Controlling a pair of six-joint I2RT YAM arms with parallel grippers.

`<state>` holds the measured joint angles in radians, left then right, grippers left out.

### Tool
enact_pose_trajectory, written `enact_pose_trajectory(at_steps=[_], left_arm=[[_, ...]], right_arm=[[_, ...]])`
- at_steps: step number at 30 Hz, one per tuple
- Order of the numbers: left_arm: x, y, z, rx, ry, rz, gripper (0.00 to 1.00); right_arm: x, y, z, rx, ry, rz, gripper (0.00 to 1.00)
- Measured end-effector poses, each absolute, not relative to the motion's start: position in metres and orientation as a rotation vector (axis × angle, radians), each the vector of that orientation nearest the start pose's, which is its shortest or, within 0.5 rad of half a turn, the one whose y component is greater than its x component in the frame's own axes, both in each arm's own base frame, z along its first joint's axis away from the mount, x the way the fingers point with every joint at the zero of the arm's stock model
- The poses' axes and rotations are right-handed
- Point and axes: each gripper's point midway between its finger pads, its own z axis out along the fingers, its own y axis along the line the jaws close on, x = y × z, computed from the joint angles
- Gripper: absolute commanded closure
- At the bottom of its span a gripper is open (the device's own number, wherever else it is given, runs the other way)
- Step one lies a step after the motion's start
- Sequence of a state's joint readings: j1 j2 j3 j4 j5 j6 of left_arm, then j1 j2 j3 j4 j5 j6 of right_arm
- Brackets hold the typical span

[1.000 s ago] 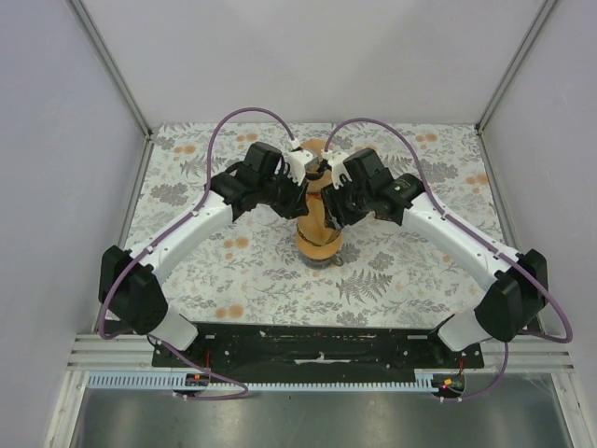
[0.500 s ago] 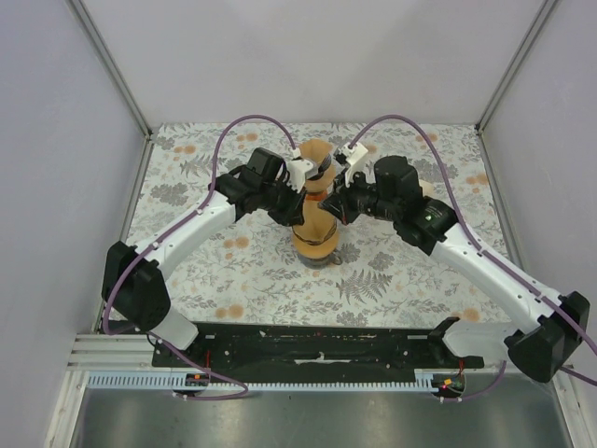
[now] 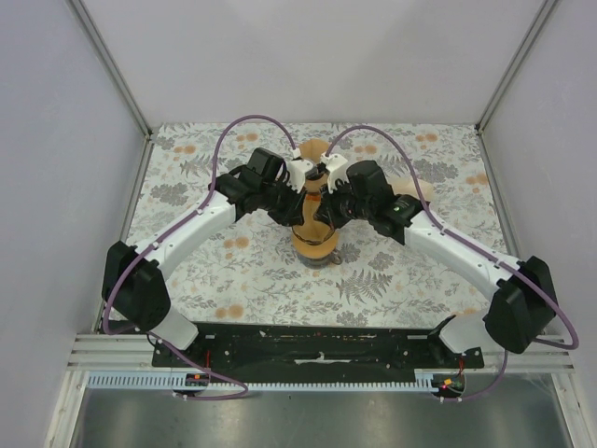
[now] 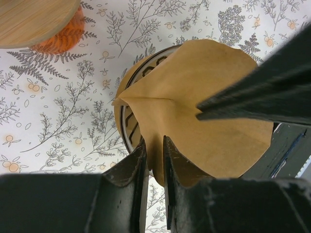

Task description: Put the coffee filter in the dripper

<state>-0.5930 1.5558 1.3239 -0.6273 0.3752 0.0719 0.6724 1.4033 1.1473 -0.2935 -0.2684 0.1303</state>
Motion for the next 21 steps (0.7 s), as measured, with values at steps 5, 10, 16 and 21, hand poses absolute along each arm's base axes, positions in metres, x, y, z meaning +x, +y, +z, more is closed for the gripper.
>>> enact_pose_trajectory(at_steps=[5,10,16,21], left_arm=[[0.292,-0.267,0.174,0.947,2.290,-0.680,0.72],[0.300,-0.270,0.191,0.934,2.250,-0.684,0.62],[0.307,-0.264,0.197,0.903,2.246,-0.689,0.49],[0.315,-0.250,0.196,0.812,2.292,-0.708,0.43]], right_arm=[[0.297,0.292,0.172,-0.732,2.165,0.676,1.00],[0.295,0.287,0.159,-0.734,2.209,0.641,1.00],[0.291,0.292,0.156,-0.787,2.220,0.588,1.00],[0.295,0.300,0.148,-0.832,2.263,0.524,1.00]])
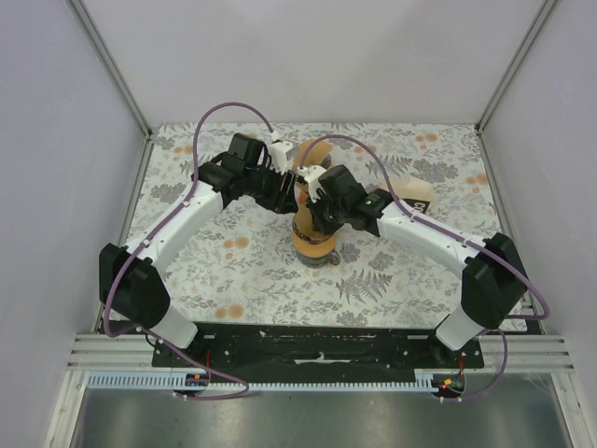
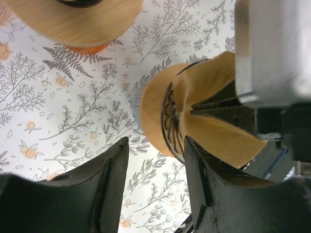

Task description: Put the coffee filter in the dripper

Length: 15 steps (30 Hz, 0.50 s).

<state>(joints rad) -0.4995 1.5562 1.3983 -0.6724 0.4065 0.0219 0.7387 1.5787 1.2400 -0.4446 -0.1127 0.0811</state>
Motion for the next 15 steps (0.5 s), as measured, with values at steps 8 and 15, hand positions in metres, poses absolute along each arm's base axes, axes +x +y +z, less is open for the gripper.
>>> enact_pose_trajectory(at_steps=[8,15], left_arm=[[0.319,-0.239,0.197,0.682,2.343,-0.788,0.38],[0.302,-0.245,0.183,0.650,2.399,-0.885,0.39]], right_arm=[[0.292,0.306,0.124,-0.904,2.369,0.432,1.00],[0.291,0.307,0.109,-0.921,2.449,0.365,1.00]])
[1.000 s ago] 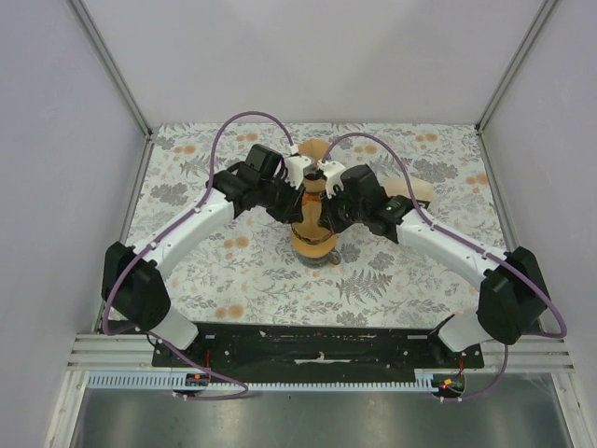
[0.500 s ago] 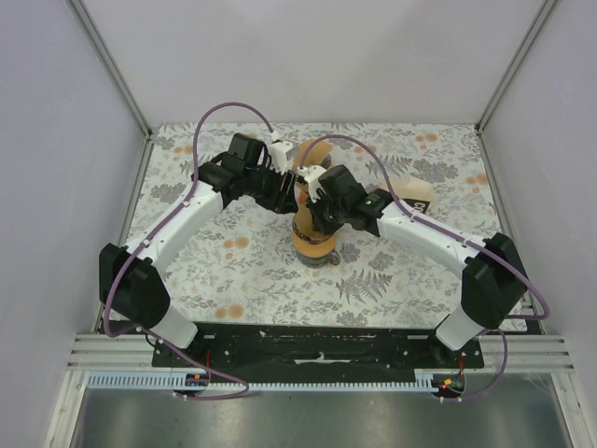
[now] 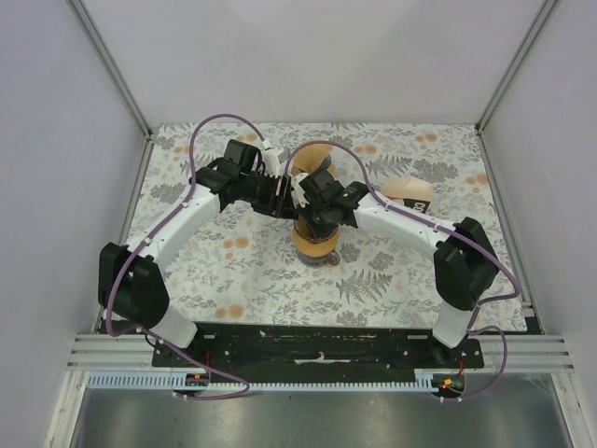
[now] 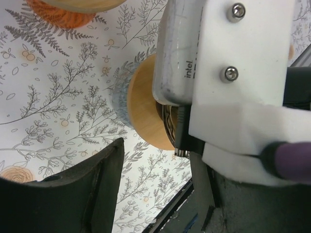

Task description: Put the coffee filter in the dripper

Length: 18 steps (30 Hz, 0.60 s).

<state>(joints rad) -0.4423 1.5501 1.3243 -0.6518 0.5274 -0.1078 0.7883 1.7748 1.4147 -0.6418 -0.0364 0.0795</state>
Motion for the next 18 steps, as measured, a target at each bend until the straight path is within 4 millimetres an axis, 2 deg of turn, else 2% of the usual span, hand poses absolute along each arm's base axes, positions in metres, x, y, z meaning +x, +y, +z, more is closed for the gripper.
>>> enact_pose_trajectory(at_steps=[18], left_arm=[[0.303,-0.249,0.172,0.468,2.438,-0.980,0.46]], right_arm=[[0.291,0.309,0.098,-0.910,2.543,0.314,1.00]])
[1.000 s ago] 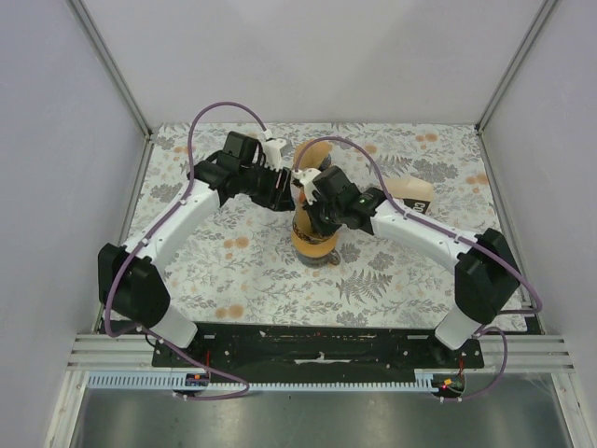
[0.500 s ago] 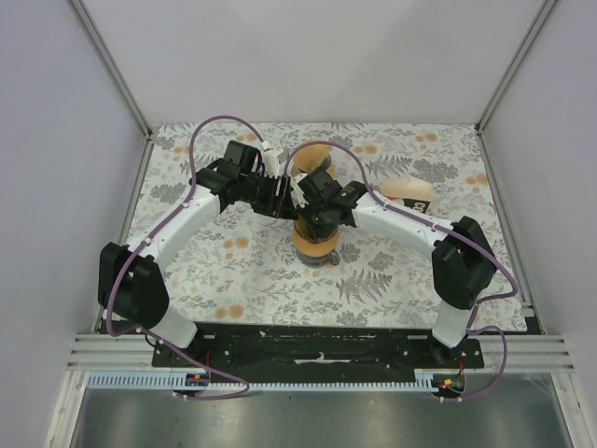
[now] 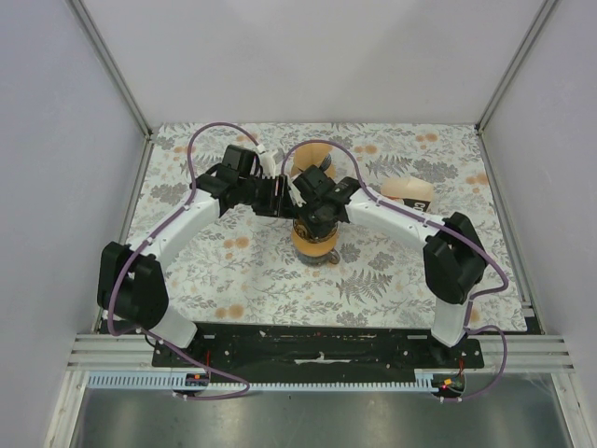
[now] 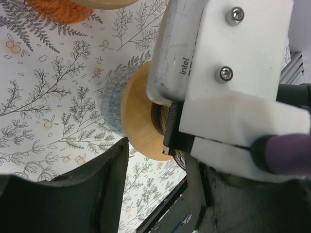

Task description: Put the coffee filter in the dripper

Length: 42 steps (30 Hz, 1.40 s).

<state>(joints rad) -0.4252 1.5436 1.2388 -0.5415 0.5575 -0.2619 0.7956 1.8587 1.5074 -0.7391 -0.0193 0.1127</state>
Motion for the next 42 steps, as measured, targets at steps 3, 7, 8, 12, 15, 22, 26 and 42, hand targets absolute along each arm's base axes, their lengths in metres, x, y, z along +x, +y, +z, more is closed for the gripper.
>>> enact_pose_trajectory(at_steps=[3,7,8,12,15,22,26,42], left_arm=[[0.303,-0.250,0.169,0.458,2.432,-0.994,0.49],[0.300,-0.251,0.165,0.445,2.440,-1.020,0.51],[0.299,-0.252,0.166,0.440,2.442,-1.022,0.51],[0.299,-0.251,0.166,0.434,2.448,-1.025,0.50],[0.299,-0.250,0.167,0.429,2.451,-1.030,0.52],[0.291,-0.251,0.159,0.411,2.466,-1.070,0.63],[0.286,-0.256,0.159,0.402,2.470,-1.118,0.86],[0.286,-0.259,0.167,0.410,2.451,-1.106,0.98]], right_arm=[[0.291,0.309,0.097,-0.907,2.554,0.311,1.00],[0.291,0.309,0.098,-0.889,2.566,0.311,1.00],[0.291,0.309,0.098,-0.886,2.566,0.313,1.00],[0.292,0.310,0.098,-0.885,2.565,0.315,1.00],[0.293,0.312,0.099,-0.883,2.557,0.323,1.00],[0.294,0.317,0.101,-0.886,2.538,0.350,1.00],[0.293,0.320,0.104,-0.887,2.532,0.370,1.00],[0.282,0.313,0.123,-0.903,2.480,0.471,0.83]])
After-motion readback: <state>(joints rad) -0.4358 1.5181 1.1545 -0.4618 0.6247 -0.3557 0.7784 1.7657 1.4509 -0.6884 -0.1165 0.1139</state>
